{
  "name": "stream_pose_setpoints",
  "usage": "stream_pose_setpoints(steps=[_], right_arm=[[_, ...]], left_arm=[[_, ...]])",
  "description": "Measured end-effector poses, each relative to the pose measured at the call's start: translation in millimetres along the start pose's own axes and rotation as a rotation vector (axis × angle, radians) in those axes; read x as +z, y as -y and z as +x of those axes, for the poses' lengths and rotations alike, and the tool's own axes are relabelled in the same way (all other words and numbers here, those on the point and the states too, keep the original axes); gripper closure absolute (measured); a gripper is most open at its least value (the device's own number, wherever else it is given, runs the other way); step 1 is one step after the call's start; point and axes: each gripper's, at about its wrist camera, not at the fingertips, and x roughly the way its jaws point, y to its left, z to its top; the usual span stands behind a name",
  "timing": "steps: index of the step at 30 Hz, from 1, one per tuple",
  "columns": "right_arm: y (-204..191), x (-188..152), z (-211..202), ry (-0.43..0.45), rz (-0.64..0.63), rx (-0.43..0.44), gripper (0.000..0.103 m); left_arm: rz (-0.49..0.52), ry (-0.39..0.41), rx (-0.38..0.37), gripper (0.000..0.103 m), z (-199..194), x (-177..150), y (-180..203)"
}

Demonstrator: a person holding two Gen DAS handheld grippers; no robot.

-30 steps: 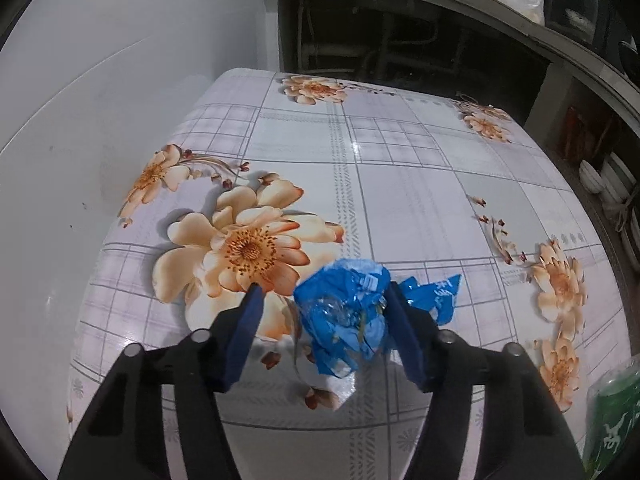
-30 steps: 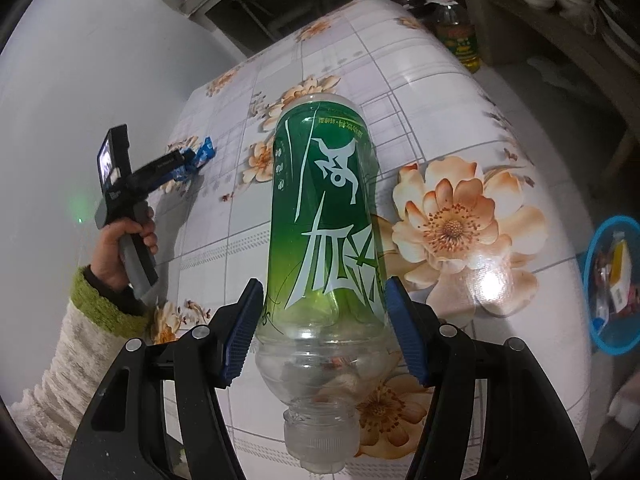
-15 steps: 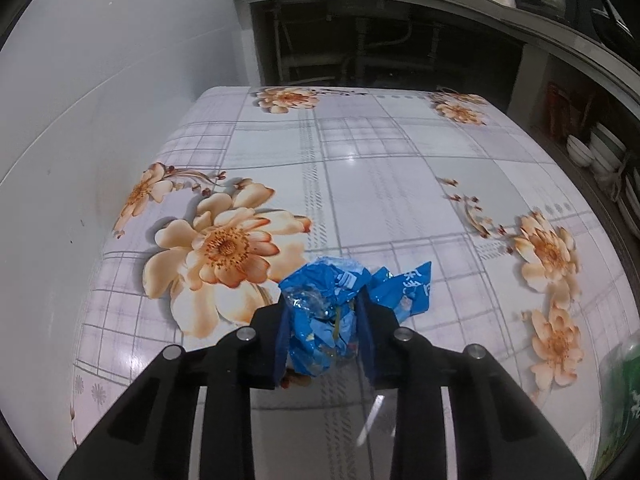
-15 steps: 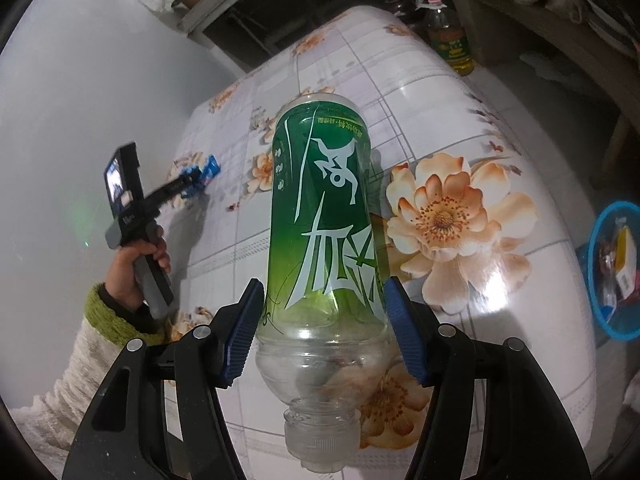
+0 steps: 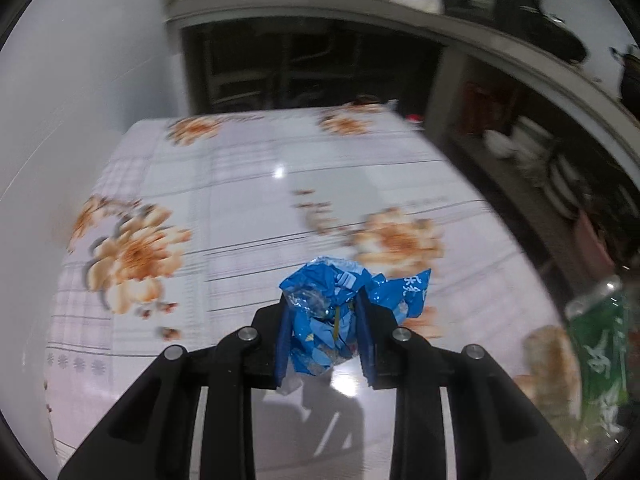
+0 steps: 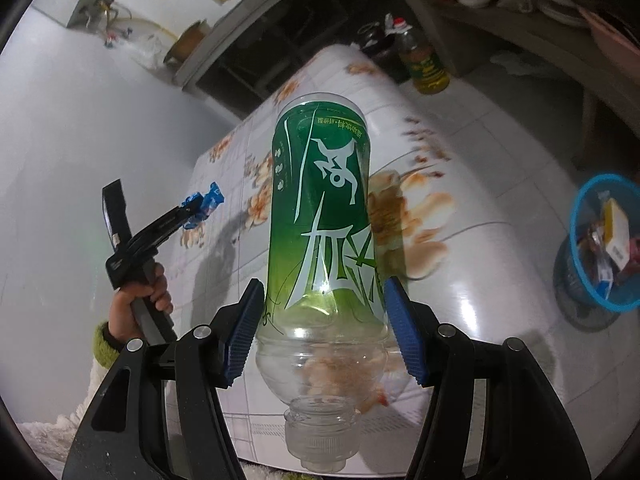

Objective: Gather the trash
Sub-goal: 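Carry the bottle and blue wrapper down over the wastebasket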

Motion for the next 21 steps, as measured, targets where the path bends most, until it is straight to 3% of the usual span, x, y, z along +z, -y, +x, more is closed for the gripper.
stream_pose_setpoints(steps=[5, 12, 16, 21], right_arm=[[28, -4, -36, 0.085, 0.054, -0.006, 0.045], [105, -37, -104, 0.236, 0.235, -0.082, 0.045], [165, -62, -152, 0.339, 0.388, -0.174, 0.045], [222, -95, -178, 0.366, 0.542, -0.253, 0.045]], left_arm=[[0.041, 0.006, -0.127, 0.076, -18, 5, 59], [0.188, -0.016, -0.357, 0.076, -39, 3, 197], [0.291, -0.089, -0.457, 0.076, -35, -12, 275], [0.409, -0.207, -0.512, 0.076, -12, -42, 358]])
